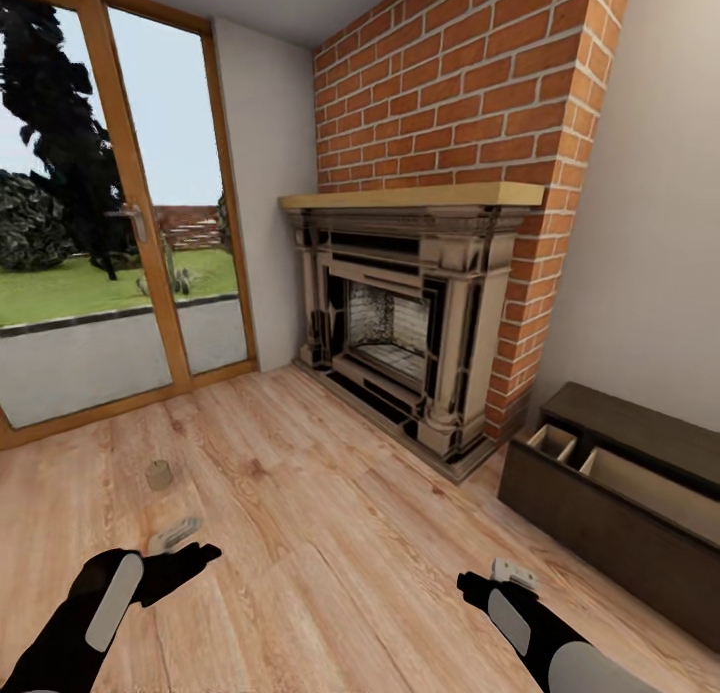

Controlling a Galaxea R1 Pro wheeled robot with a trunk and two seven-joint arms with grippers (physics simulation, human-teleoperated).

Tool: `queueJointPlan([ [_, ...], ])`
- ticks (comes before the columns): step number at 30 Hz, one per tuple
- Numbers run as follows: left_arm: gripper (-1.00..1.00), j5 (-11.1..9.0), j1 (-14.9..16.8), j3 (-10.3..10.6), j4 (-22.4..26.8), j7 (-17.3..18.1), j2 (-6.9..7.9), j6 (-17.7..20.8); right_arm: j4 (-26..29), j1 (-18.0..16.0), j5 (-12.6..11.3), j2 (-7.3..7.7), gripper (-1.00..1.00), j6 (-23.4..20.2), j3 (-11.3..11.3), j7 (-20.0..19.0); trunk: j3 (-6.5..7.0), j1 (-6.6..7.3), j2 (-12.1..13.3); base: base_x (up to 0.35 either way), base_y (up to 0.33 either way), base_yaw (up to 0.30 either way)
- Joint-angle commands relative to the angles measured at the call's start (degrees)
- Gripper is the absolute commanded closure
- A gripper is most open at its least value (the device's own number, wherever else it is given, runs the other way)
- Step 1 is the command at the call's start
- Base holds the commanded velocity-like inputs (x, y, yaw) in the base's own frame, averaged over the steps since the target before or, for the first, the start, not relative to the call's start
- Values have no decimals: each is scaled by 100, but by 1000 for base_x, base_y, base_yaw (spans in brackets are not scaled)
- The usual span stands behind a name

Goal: Place each of the two pumpkins and all three candles from the living room inside a cabinet in the living room (use any cabinet), then make sure every cabinet is closed, and position the cauldron so it is next to a table in the living room.

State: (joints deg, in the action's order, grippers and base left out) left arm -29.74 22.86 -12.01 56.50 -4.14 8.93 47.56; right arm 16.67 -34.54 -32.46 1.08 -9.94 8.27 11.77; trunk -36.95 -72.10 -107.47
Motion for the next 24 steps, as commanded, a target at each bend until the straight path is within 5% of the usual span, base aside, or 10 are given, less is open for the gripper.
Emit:
queueJointPlan([
  [1, -100, -58, 4, -3, 1, -43, -3, 25, 14, 0, -41, 4, -100, -34, 50, 43, -14, 0, -3, 60, 0, 176],
  [10, -100, -58, 6, -12, -59, -44, -13, 25, 3, 0, -28, -86, -100, -25, 67, 51, -83, 0, -3, 36, -65, 172],
  [16, -100, -70, 8, -12, -68, -43, -8, 25, -186, 0, -28, -155, -100, 10, 560, 62, -129, 0, -3, 13, -198, 171],
  [24, -100, -93, 2, -12, -69, -43, -5, 25, -233, 0, -23, -178, -100, 18, 665, 62, -190, 0, -3, 179, -19, 171],
])
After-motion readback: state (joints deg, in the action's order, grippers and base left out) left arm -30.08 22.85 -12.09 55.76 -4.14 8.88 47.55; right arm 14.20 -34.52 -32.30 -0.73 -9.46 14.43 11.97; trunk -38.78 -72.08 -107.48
